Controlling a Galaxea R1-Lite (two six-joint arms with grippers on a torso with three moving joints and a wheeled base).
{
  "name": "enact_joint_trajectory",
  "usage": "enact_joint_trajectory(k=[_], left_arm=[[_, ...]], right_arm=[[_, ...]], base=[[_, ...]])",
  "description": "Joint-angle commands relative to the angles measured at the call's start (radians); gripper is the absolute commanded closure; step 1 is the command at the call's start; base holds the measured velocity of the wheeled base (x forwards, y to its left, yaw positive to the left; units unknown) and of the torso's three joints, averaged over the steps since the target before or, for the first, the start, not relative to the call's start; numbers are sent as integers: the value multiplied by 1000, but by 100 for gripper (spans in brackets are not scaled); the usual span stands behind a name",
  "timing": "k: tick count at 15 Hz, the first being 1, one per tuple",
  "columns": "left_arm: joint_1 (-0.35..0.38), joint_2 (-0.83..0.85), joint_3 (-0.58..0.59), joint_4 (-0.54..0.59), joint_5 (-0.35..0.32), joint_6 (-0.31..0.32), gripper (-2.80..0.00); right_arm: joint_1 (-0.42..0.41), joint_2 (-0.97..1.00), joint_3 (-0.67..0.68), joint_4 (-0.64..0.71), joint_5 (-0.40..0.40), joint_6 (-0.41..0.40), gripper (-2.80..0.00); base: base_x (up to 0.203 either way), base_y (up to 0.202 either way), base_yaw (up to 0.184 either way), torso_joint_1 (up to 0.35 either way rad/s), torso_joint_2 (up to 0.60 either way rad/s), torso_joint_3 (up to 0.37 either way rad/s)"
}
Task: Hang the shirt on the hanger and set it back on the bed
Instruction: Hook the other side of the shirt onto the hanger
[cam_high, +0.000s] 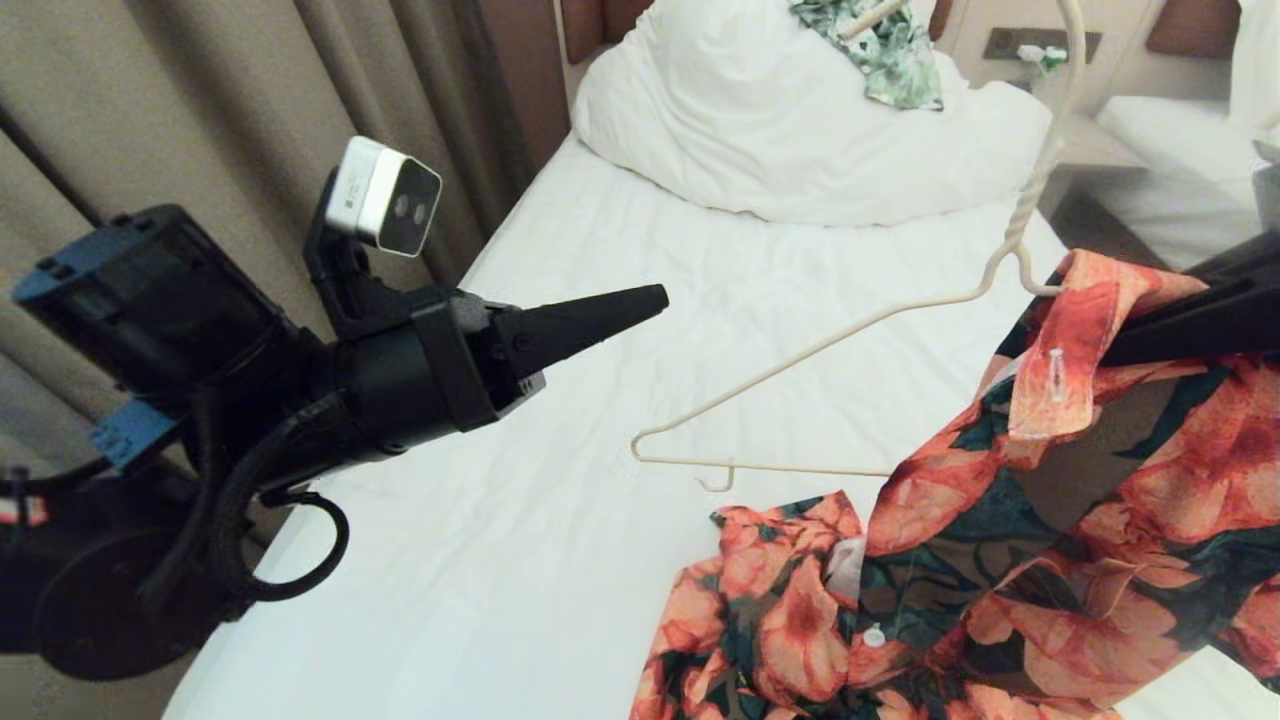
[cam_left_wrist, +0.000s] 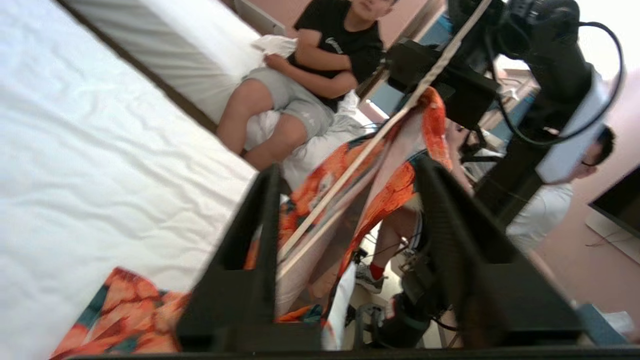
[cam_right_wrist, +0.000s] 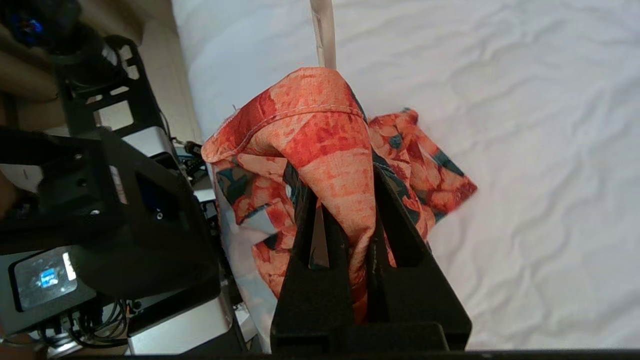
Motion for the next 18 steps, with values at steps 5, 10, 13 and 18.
enact_joint_trajectory(k=[5,10,13,18], left_arm=[[35,64,-34,-3,0,-4,0],[29,95,-33,-2,2,-5,0],[-5,139,-37,-1,21,-4,0],[-83,161,-123,269,160,72,0]], right_arm=[[-74,85,50,-74,100,16,0],[-298,90,172,-80,106,-20,0],[-390,107,313,-204,135,-49,0],[-513,162,455,-386,165,-67,0]], base=[[0,0,0,0,0,0],[0,0,0,0,0,0],[0,0,0,0,0,0],[0,0,0,0,0,0]])
